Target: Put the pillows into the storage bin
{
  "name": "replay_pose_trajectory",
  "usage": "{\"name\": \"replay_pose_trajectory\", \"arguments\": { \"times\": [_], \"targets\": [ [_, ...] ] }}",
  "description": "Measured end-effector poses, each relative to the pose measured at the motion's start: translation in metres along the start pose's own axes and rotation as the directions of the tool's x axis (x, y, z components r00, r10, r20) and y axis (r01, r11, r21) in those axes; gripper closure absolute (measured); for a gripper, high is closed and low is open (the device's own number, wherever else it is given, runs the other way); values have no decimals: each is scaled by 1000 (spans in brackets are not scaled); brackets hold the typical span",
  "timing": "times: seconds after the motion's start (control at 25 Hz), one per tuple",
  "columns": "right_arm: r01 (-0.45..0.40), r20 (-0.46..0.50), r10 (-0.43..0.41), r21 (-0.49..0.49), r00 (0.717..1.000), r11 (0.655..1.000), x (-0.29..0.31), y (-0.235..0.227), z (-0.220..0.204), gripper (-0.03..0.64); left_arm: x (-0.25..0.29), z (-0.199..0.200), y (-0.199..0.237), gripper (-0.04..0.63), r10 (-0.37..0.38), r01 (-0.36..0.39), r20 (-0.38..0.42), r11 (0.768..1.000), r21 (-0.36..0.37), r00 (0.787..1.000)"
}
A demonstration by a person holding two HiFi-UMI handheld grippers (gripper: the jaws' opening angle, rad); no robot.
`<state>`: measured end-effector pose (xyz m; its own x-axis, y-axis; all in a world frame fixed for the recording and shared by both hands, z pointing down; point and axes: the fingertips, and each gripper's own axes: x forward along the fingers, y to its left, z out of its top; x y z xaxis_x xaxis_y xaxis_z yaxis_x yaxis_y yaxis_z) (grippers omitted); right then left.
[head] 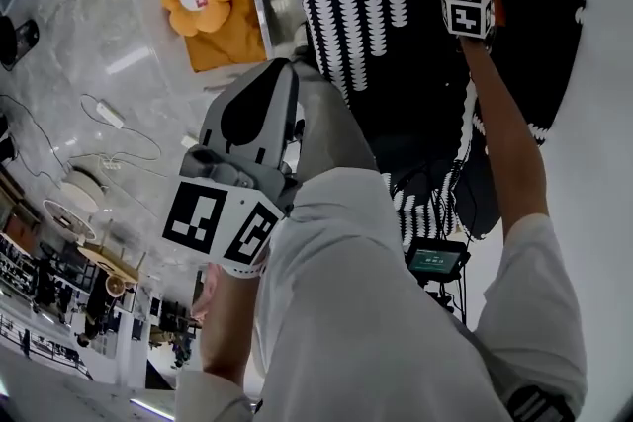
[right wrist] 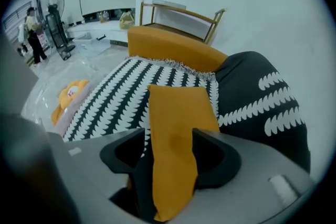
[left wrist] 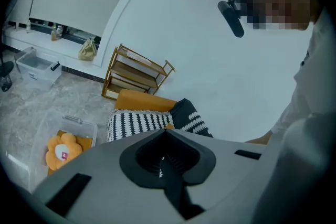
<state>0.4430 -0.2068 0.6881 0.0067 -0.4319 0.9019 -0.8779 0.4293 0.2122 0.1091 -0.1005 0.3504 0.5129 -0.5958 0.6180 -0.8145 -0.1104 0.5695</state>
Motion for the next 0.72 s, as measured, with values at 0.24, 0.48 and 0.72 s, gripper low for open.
{"name": "replay_pose_trajectory", "arguments": {
  "times": [0.24,0.48,0.72],
  "targets": [
    [17,-127,-23,-44,992,999,32,-22,-22,288,-1,-6,18,588,38,-38,-10,999,-26,999],
    [-39,-314,-13,-159,949,986,40,-40,-25,356,7,5,3,588,30,-31,-11,999,-34,999],
    [-146,-336,76,-187,939,971,32,-13,-31,516,10,5,15,588,34,-34,-3,997,-66,999]
  ]
}}
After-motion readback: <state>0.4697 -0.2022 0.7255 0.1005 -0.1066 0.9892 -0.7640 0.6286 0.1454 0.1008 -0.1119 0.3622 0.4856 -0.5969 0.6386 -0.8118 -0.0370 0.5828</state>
